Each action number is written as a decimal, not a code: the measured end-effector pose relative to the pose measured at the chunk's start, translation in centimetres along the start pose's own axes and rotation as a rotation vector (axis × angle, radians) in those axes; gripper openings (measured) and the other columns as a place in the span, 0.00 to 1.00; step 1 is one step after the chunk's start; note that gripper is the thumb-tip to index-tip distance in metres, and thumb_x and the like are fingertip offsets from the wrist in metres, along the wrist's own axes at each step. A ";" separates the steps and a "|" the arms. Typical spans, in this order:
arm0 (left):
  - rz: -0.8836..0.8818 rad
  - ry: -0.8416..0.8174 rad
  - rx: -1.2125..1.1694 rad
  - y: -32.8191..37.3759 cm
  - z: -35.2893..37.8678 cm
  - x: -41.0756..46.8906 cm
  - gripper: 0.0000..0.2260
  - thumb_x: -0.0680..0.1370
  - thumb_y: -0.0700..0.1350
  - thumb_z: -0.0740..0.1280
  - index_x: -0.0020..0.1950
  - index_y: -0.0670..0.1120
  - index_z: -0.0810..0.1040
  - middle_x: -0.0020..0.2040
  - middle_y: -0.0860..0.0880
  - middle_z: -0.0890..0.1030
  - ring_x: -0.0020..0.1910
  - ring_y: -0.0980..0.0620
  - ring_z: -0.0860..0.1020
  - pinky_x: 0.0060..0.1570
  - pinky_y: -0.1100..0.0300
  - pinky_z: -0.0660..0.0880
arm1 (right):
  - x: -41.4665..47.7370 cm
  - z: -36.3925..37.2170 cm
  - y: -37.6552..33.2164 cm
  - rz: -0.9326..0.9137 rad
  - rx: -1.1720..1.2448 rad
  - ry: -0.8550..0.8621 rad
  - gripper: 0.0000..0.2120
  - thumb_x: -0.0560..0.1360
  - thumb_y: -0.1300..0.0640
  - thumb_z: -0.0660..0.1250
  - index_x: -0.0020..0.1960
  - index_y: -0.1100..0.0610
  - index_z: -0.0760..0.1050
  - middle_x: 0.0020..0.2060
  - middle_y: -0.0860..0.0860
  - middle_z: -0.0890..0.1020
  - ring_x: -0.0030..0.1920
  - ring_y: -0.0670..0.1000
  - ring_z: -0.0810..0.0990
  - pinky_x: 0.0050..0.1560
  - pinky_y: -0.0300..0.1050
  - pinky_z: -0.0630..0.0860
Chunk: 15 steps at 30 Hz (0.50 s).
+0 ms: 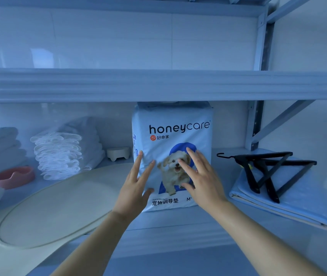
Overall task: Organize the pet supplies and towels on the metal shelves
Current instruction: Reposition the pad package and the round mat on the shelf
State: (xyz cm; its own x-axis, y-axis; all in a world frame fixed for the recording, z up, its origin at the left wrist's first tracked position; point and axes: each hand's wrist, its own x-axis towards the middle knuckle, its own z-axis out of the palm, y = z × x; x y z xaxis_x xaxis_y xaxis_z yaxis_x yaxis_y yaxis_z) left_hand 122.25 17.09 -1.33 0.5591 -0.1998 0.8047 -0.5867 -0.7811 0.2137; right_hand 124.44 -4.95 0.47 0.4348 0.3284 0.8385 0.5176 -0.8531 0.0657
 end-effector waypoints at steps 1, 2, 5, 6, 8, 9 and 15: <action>0.001 0.000 0.004 0.3 0.5 0.2 0.40 0.68 0.33 0.74 0.73 0.54 0.61 0.77 0.55 0.44 0.58 0.51 0.67 0.43 0.63 0.74 | 0.0 0.1 0.2 -0.003 0.002 -0.004 0.38 0.59 0.56 0.81 0.66 0.51 0.70 0.70 0.54 0.67 0.67 0.61 0.70 0.52 0.54 0.78; 0.001 -0.005 0.006 0.7 1.0 0.4 0.39 0.68 0.33 0.74 0.73 0.54 0.61 0.77 0.55 0.44 0.57 0.51 0.68 0.42 0.64 0.74 | 0.0 0.2 0.4 -0.006 0.010 -0.008 0.38 0.59 0.56 0.81 0.65 0.51 0.71 0.70 0.54 0.68 0.67 0.61 0.71 0.51 0.53 0.79; -0.026 -0.030 0.023 1.8 2.0 1.2 0.36 0.69 0.33 0.72 0.72 0.54 0.64 0.77 0.55 0.44 0.55 0.52 0.70 0.40 0.66 0.71 | -0.2 0.6 1.0 -0.014 0.037 -0.032 0.36 0.60 0.57 0.80 0.65 0.52 0.71 0.70 0.55 0.67 0.66 0.61 0.71 0.49 0.54 0.80; -0.044 -0.029 0.035 2.2 2.1 1.4 0.33 0.70 0.33 0.72 0.70 0.54 0.66 0.77 0.54 0.44 0.55 0.51 0.72 0.40 0.66 0.71 | -0.2 0.7 1.1 -0.011 0.041 -0.038 0.34 0.61 0.57 0.80 0.65 0.52 0.72 0.70 0.55 0.66 0.66 0.61 0.71 0.49 0.54 0.80; -0.070 -0.015 0.060 2.5 2.0 1.5 0.28 0.71 0.33 0.70 0.66 0.53 0.70 0.76 0.52 0.48 0.59 0.49 0.73 0.40 0.64 0.72 | -0.2 0.9 1.1 -0.012 0.053 -0.024 0.31 0.63 0.57 0.78 0.64 0.52 0.73 0.69 0.53 0.66 0.66 0.61 0.72 0.47 0.53 0.81; -0.089 -0.011 0.067 2.6 1.7 1.4 0.25 0.72 0.33 0.69 0.65 0.53 0.71 0.75 0.53 0.50 0.63 0.49 0.72 0.41 0.64 0.73 | -0.2 0.9 0.9 -0.016 0.069 -0.011 0.28 0.65 0.57 0.77 0.63 0.52 0.73 0.69 0.52 0.66 0.66 0.60 0.71 0.47 0.52 0.81; -0.210 -0.154 0.154 0.4 -2.1 -1.6 0.25 0.77 0.43 0.65 0.70 0.60 0.61 0.71 0.60 0.59 0.59 0.54 0.72 0.44 0.58 0.76 | 0.5 1.3 -2.1 -0.054 0.183 0.038 0.25 0.66 0.57 0.76 0.62 0.52 0.74 0.65 0.51 0.68 0.61 0.55 0.74 0.40 0.48 0.80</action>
State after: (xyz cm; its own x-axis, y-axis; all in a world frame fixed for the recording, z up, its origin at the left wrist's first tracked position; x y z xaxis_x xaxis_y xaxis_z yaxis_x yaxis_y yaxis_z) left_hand 119.89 18.36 -1.34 0.7479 -0.1019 0.6560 -0.3591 -0.8932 0.2706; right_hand 124.48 -2.44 0.06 0.3767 0.3533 0.8563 0.6665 -0.7453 0.0143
